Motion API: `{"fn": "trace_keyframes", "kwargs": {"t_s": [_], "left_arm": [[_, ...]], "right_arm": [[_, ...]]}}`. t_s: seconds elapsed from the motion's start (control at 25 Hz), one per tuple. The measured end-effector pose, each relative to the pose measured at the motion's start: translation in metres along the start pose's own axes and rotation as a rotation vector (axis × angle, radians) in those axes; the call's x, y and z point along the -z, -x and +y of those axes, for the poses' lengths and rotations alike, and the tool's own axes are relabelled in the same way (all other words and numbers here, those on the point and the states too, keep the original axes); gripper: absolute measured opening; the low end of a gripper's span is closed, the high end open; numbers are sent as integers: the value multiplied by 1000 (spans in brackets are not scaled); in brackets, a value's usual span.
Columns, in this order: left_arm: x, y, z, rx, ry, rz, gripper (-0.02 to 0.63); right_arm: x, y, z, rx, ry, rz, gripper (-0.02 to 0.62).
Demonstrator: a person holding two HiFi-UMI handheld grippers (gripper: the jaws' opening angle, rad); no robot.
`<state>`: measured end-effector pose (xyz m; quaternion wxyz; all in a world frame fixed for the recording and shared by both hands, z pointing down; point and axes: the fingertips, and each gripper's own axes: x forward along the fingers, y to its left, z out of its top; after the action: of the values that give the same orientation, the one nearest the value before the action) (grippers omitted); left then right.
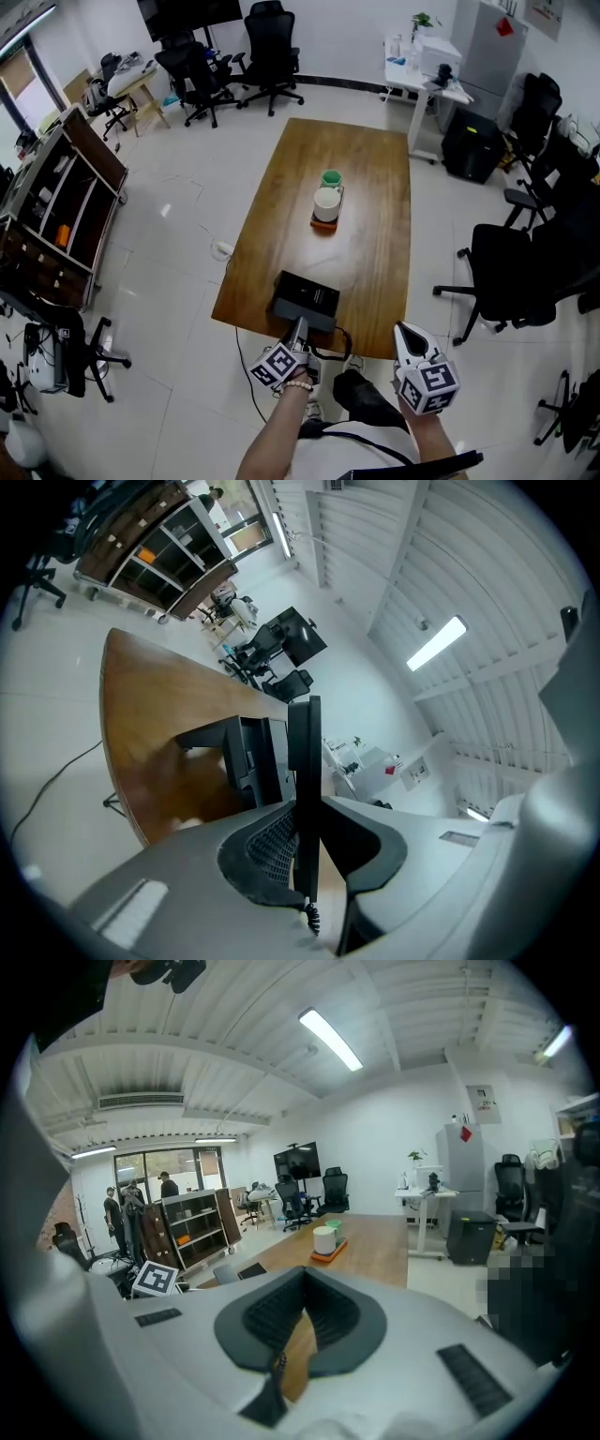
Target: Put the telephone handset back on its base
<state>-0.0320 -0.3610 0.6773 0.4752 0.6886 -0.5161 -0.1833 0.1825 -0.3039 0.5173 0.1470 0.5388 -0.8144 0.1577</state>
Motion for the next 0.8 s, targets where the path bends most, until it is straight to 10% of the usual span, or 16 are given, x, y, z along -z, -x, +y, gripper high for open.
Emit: {"fn": "trace_keyframes", "kwargs": {"t_s": [0.8], "left_arm": [[2,-19,38,48,115,-51,70]], "right_arm": [[1,-26,-26,-10,14,45,2]]}}
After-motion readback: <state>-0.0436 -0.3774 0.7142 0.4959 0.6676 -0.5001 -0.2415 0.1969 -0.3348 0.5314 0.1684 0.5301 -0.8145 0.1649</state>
